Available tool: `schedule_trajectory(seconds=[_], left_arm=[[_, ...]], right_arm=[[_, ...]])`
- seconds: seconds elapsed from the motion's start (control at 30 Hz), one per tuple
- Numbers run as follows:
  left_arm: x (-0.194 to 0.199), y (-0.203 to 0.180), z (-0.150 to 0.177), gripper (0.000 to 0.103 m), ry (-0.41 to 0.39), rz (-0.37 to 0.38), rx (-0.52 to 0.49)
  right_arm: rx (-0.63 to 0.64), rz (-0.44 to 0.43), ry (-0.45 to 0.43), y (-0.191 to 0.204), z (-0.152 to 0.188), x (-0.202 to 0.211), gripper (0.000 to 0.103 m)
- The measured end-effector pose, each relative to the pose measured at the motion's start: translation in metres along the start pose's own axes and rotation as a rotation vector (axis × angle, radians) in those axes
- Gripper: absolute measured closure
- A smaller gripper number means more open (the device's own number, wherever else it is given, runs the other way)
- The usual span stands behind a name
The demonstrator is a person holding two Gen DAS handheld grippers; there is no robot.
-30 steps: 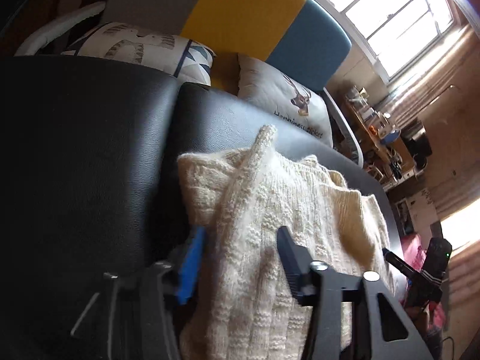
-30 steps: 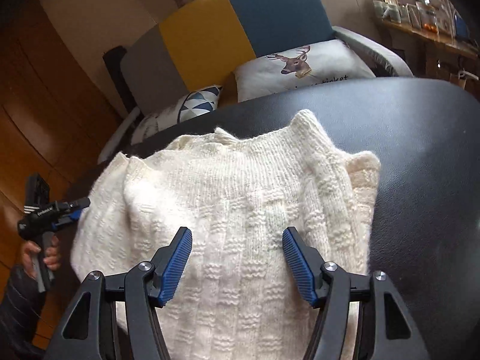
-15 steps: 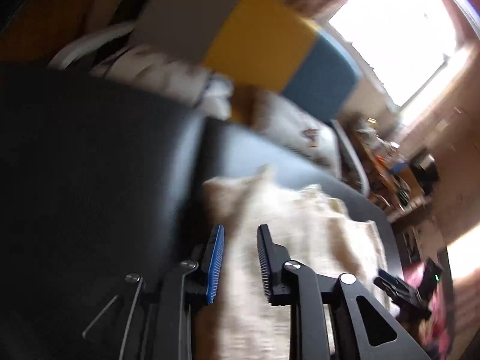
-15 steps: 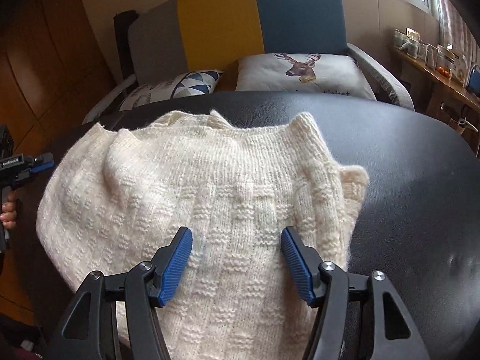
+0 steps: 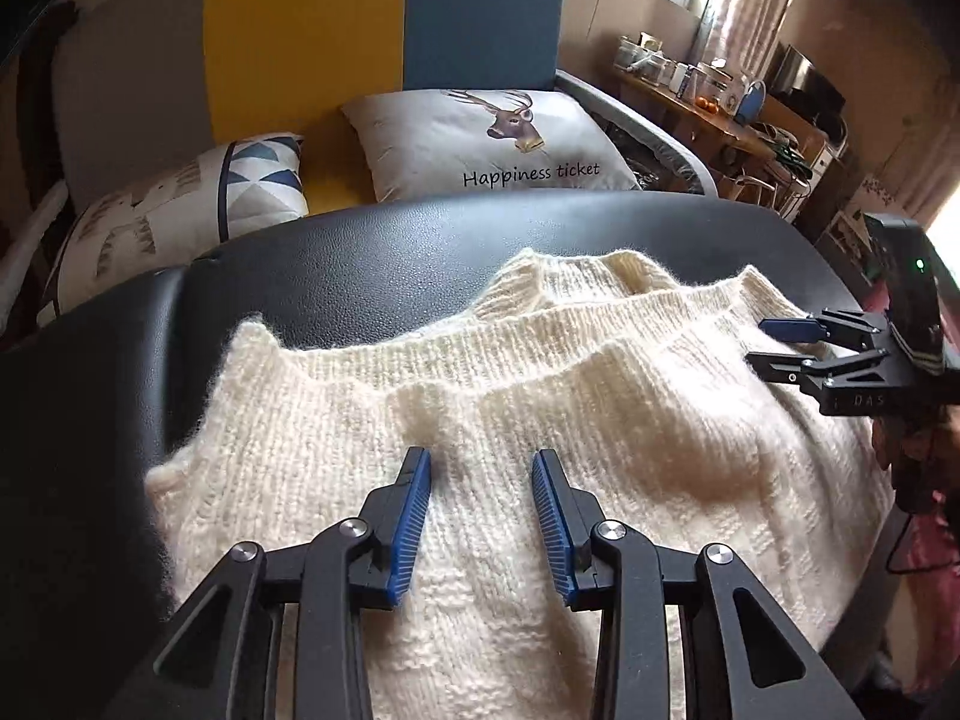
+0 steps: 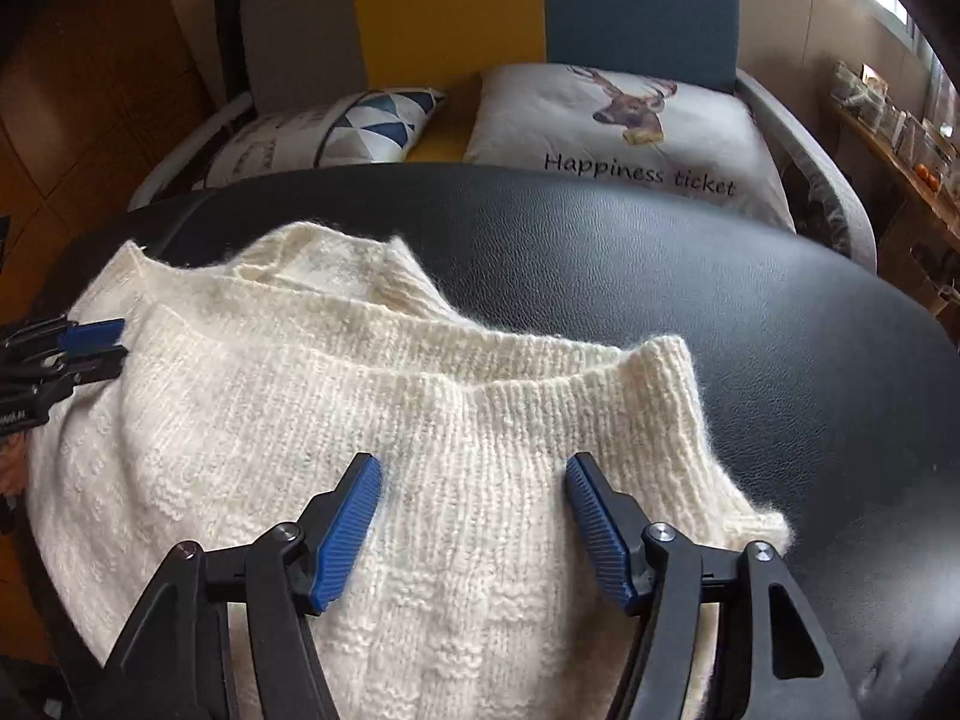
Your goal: Fold clothes
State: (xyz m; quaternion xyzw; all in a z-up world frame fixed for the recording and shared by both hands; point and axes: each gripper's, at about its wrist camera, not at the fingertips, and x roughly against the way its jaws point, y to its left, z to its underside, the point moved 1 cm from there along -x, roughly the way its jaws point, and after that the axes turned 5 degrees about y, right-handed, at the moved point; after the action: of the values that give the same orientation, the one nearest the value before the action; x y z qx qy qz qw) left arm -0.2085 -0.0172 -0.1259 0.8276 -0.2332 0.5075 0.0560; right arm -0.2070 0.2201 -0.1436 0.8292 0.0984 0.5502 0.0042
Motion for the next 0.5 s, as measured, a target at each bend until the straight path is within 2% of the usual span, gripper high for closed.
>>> schedule_trajectory(seconds=[0.07, 0.1, 0.13, 0.2, 0.27, 0.3, 0.4, 0.5], left_arm=[[0.001, -0.001, 0.006, 0.076, -0.015, -0.010, -0.008], [0.005, -0.002, 0.010, 0.088, -0.023, -0.009, -0.005], [0.008, 0.000, 0.012, 0.095, -0.036, 0.000, 0.015], [0.015, 0.003, 0.016, 0.098, -0.062, 0.018, 0.057], [0.029, 0.006, 0.017, 0.098, -0.126, 0.064, 0.107], [0.039, 0.009, 0.016, 0.098, -0.165, 0.086, 0.132], [0.063, 0.010, 0.003, 0.098, -0.281, 0.105, 0.165], [0.055, 0.005, -0.018, 0.098, -0.299, 0.068, 0.140]], right_arm=[[-0.013, 0.002, -0.005, 0.000, 0.002, -0.002, 0.033], [0.001, 0.008, -0.012, 0.002, 0.003, -0.001, 0.039], [0.023, 0.017, -0.021, 0.005, 0.006, 0.000, 0.044], [0.058, 0.028, -0.046, 0.011, 0.011, 0.005, 0.072], [0.079, 0.046, -0.066, 0.018, 0.014, 0.012, 0.092], [0.081, 0.051, -0.083, 0.019, 0.013, 0.018, 0.096], [0.071, 0.077, -0.161, 0.019, 0.008, 0.041, 0.096], [0.042, 0.127, -0.190, 0.013, -0.002, 0.044, 0.096]])
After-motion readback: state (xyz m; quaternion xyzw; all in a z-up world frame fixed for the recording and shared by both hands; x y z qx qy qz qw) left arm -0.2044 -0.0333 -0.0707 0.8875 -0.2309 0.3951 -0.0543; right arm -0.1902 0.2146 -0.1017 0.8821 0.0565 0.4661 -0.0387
